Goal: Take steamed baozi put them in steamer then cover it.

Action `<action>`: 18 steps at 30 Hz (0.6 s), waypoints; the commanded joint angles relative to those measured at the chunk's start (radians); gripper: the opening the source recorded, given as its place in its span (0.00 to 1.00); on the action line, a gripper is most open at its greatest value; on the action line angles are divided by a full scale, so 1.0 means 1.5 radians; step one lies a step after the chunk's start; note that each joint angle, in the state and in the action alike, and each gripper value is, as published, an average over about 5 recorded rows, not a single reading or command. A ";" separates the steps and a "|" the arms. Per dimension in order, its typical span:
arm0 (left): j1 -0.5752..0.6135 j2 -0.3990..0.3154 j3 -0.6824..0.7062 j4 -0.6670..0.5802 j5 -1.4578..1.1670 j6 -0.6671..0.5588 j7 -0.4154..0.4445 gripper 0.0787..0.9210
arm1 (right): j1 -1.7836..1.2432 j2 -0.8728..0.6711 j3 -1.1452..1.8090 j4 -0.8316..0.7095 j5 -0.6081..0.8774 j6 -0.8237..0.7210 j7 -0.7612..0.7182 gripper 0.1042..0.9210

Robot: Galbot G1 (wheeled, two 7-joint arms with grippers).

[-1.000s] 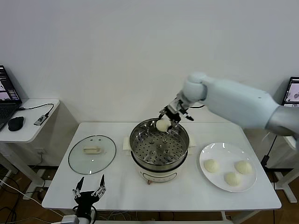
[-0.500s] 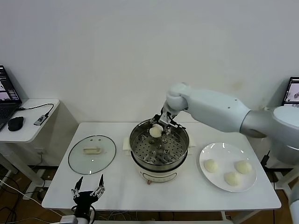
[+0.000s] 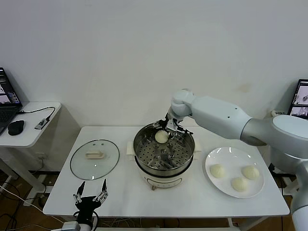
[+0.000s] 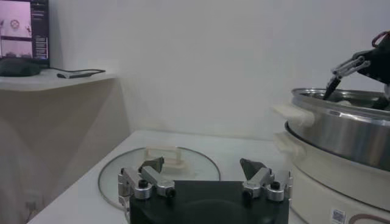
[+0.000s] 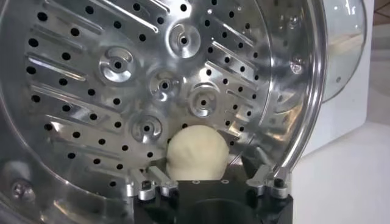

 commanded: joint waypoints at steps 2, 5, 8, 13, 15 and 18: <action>0.000 0.000 0.001 -0.003 0.000 0.002 0.000 0.88 | 0.054 -0.039 -0.019 0.080 0.123 -0.086 -0.029 0.88; 0.001 0.001 0.003 -0.009 0.001 0.006 0.001 0.88 | 0.111 -0.092 -0.038 0.157 0.243 -0.217 -0.077 0.88; 0.001 0.003 0.005 -0.013 0.002 0.009 0.001 0.88 | 0.153 -0.155 -0.046 0.215 0.319 -0.333 -0.111 0.88; 0.003 0.011 0.007 -0.021 0.003 0.011 0.001 0.88 | 0.200 -0.262 -0.056 0.298 0.395 -0.473 -0.123 0.88; 0.004 0.015 0.008 -0.025 0.003 0.011 0.001 0.88 | 0.212 -0.311 -0.061 0.342 0.414 -0.509 -0.123 0.88; 0.002 0.020 0.009 -0.027 0.004 0.012 0.002 0.88 | 0.228 -0.384 -0.075 0.398 0.422 -0.532 -0.124 0.88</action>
